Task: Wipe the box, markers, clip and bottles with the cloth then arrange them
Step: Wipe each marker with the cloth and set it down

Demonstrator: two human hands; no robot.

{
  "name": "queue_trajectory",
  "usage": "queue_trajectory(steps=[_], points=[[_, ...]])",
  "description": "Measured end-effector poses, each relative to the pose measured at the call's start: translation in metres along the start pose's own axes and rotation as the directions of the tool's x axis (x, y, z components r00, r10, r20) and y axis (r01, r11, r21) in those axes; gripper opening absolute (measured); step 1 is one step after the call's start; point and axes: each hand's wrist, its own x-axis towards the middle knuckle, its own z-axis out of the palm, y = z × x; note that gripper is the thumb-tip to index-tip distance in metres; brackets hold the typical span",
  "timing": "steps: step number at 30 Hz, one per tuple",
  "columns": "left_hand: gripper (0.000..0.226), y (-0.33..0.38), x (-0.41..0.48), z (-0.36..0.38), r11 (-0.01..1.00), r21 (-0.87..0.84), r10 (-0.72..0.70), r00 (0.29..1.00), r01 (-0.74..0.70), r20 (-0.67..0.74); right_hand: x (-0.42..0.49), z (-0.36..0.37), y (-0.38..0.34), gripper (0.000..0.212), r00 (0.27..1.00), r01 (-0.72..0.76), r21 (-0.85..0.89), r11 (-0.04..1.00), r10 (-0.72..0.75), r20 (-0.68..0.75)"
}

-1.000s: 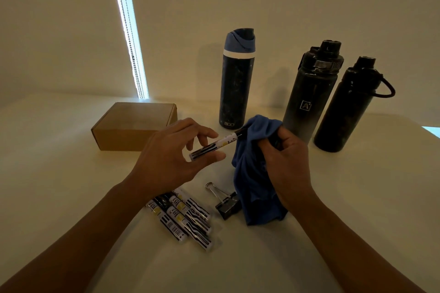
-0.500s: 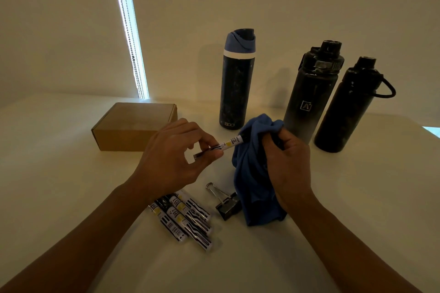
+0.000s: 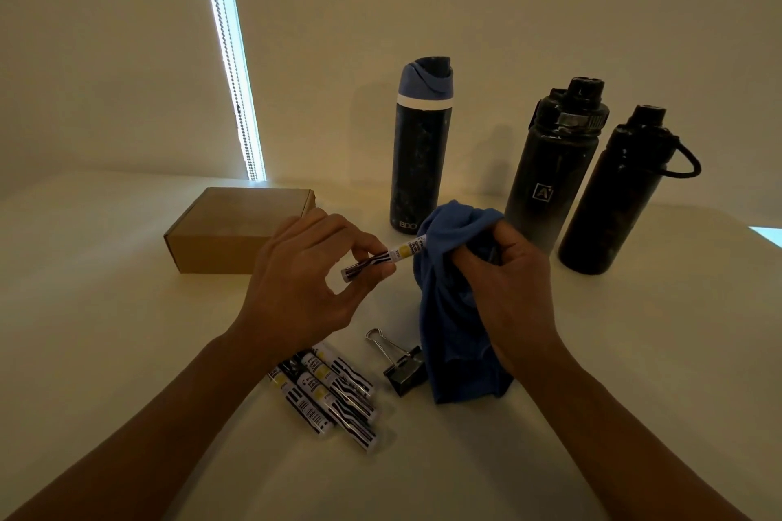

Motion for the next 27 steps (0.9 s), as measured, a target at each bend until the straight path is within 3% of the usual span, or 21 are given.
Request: queue_trajectory(steps=[3, 6, 8, 11, 14, 17, 20, 23, 27], points=[[0.036, 0.006, 0.003, -0.004, 0.981, -0.088, -0.169, 0.985, 0.172, 0.039, 0.005, -0.003, -0.008, 0.011, 0.998, 0.014, 0.003, 1.000, -0.014, -0.063], [0.081, 0.010, 0.004, -0.006, 0.816, -0.282, -0.474, 0.863, 0.505, 0.176, 0.009, -0.008, -0.020, 0.005, 0.984, 0.068, 0.049, 0.996, -0.059, -0.166], [0.097, 0.009, 0.005, -0.007, 0.740, -0.319, -0.509, 0.803, 0.592, 0.311, 0.011, -0.009, -0.025, 0.008, 0.977, 0.070, 0.148, 0.987, -0.038, -0.210], [0.070, 0.020, 0.004, -0.004, 0.762, -0.316, -0.411, 0.799, 0.566, 0.439, 0.008, -0.002, -0.026, 0.009, 0.978, 0.046, 0.154, 0.987, -0.013, -0.209], [0.039, 0.038, 0.004, 0.003, 0.720, -0.382, -0.402, 0.797, 0.579, 0.451, 0.003, 0.008, -0.026, 0.007, 0.980, 0.041, 0.120, 0.992, -0.017, -0.199], [0.040, 0.047, 0.004, 0.012, 0.661, -0.406, -0.424, 0.761, 0.631, 0.491, 0.000, 0.013, -0.027, 0.014, 0.982, 0.047, 0.154, 0.987, -0.017, -0.188], [0.026, 0.048, 0.001, 0.022, 0.695, -0.357, -0.456, 0.767, 0.624, 0.453, 0.001, 0.015, -0.028, 0.021, 0.981, 0.051, 0.173, 0.984, -0.017, -0.191], [0.017, 0.040, 0.000, 0.024, 0.664, -0.367, -0.499, 0.751, 0.652, 0.432, 0.003, 0.009, -0.027, 0.016, 0.976, 0.058, 0.171, 0.984, -0.019, -0.218], [0.023, 0.029, 0.004, 0.016, 0.594, -0.465, -0.508, 0.754, 0.656, 0.416, 0.006, 0.002, -0.025, 0.013, 0.975, 0.021, 0.178, 0.984, 0.019, -0.223]])
